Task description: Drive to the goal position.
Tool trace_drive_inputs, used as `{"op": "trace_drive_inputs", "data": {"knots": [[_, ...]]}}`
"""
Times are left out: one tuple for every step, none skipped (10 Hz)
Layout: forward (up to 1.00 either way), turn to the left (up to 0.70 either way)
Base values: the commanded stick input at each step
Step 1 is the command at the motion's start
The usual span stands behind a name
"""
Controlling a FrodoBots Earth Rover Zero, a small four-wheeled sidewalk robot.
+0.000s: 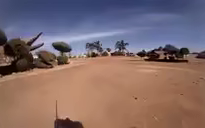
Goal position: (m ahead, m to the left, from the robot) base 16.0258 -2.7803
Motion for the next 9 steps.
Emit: {"op": "trace_drive_inputs", "data": {"knots": [[0.7,0.0],[0.7,0.0],[0.7,0.0],[0.7,0.0],[0.7,0.0],[0.7,0.0],[0.7,0.0],[0.7,0.0],[0.7,0.0]]}}
